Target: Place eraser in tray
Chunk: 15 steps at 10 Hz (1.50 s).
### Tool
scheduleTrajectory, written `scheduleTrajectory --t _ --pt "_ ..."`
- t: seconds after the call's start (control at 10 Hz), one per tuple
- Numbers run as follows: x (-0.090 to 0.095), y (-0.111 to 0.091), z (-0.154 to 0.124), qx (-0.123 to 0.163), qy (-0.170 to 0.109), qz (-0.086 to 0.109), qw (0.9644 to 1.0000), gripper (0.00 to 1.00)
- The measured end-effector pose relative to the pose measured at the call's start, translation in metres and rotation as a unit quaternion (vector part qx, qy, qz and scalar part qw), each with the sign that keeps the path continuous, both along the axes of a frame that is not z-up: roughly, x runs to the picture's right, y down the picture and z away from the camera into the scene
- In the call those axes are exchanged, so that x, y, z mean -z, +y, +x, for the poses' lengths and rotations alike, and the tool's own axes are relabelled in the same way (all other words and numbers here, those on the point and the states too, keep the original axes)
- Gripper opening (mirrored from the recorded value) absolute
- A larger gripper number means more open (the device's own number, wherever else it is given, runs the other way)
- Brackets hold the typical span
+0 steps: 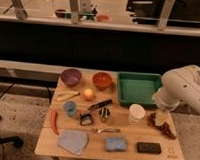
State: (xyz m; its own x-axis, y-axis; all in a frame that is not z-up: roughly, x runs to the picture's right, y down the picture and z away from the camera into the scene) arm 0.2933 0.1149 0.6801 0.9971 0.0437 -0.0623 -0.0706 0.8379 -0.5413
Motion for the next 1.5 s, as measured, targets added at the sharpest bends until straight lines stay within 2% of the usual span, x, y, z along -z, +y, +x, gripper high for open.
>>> scheduleTrajectory --t 1.5 --pt "0.0025 0.0028 0.001 -0.001 0.002 0.0 1.0 0.8"
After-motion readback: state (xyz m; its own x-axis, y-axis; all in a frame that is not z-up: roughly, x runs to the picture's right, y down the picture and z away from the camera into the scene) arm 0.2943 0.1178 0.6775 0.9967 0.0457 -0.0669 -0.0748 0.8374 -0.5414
